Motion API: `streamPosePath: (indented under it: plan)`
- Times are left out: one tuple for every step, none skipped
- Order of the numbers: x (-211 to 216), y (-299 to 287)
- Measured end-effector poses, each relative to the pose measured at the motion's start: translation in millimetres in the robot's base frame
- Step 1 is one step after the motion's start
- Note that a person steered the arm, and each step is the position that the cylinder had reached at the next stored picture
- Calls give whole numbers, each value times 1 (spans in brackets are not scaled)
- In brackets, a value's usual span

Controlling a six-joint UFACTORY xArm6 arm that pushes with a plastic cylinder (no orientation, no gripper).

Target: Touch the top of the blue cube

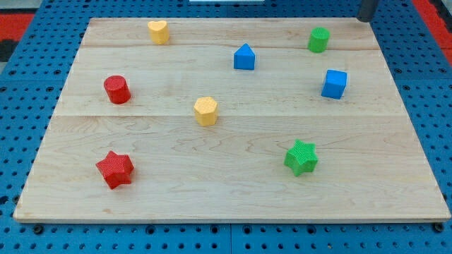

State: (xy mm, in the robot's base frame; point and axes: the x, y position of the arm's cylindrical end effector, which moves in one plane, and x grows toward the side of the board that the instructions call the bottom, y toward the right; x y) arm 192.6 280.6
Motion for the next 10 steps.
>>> streamPosePath:
  plan:
    - [38,-1]
    - [107,-2]
    - [190,-6]
    - [214,-8]
    - [203,-38]
    - [203,-40]
    - [200,-45]
    - [167,-66]
    - [133,-80]
    - [117,-116]
